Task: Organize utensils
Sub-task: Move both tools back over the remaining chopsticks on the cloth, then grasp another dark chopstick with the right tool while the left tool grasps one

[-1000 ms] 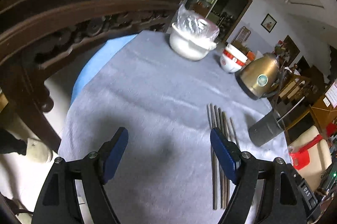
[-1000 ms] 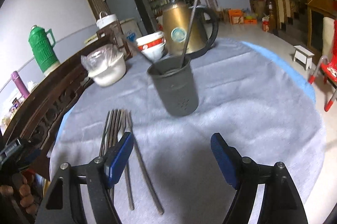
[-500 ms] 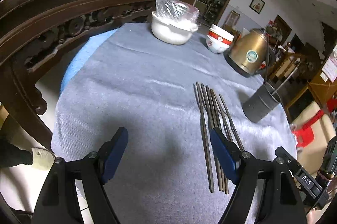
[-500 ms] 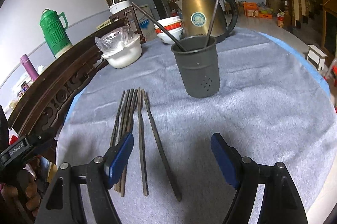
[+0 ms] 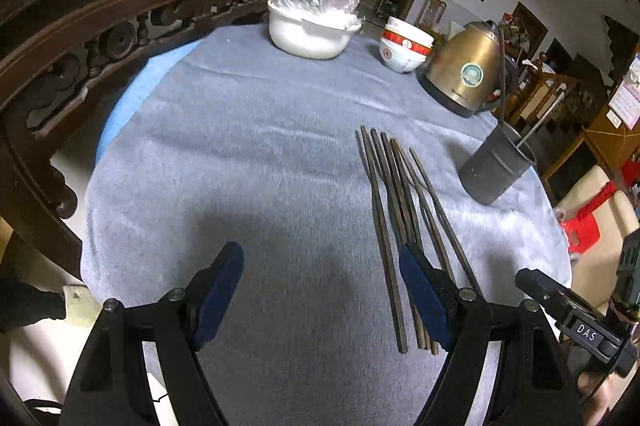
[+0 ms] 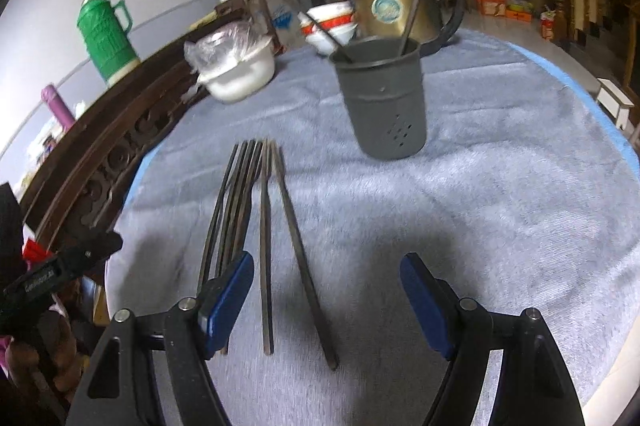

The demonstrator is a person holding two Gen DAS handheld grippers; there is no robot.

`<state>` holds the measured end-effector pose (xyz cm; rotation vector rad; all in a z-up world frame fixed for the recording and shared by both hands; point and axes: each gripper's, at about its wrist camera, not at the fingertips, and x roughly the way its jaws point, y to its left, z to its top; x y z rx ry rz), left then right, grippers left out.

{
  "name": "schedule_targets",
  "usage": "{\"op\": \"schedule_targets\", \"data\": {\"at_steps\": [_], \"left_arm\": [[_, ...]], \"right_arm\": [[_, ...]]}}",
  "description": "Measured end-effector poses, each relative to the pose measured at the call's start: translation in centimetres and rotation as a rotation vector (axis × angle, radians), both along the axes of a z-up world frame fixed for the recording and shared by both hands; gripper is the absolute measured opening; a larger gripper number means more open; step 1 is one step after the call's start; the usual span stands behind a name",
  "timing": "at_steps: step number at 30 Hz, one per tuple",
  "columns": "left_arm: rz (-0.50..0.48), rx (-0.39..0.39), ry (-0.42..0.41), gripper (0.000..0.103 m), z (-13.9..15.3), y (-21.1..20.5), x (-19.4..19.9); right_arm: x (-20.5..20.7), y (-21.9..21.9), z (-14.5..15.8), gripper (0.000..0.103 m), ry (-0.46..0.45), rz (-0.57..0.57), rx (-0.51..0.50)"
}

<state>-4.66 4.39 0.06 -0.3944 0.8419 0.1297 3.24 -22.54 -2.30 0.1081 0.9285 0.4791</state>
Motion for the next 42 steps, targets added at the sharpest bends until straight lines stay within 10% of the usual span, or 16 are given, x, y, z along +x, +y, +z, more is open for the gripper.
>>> {"op": "schedule_targets", "data": {"at_steps": [8,12,22,26,39,42], "left_arm": [[-0.034,0.005,0.034,0.081,-1.0,-0.3,0.2],[-0.025,-0.004,0.04,0.081,-1.3,0.1,0.0],[-0.026,-0.017,0.058,0.081,-1.4,0.5,0.4],[-0.049,-0.03,0.089,0.081,-1.7,0.0,1.5],[-0.105,-0.033,0.284,0.078,-2.4,-3.3,10.9],[-0.13,-0.007,0.339,0.06,-2.9,-4.1,12.1]], "right_arm": [[1.8,1.9,-1.1,0.076,0.101,0.104,-0.079],[3.9,3.9,-1.1,0.047,0.123,0.146,-0.101],[9.0,8.8,-2.4,0.034,0.18,0.202,-0.205],[9.4,9.7,-3.2,0.007,0.207,0.22,-0.245],[8.6,5.7,-3.7,0.007,0.247,0.145,-0.156],[8.6,5.3,-3.8,0.007,0.246,0.146,-0.136]]}}
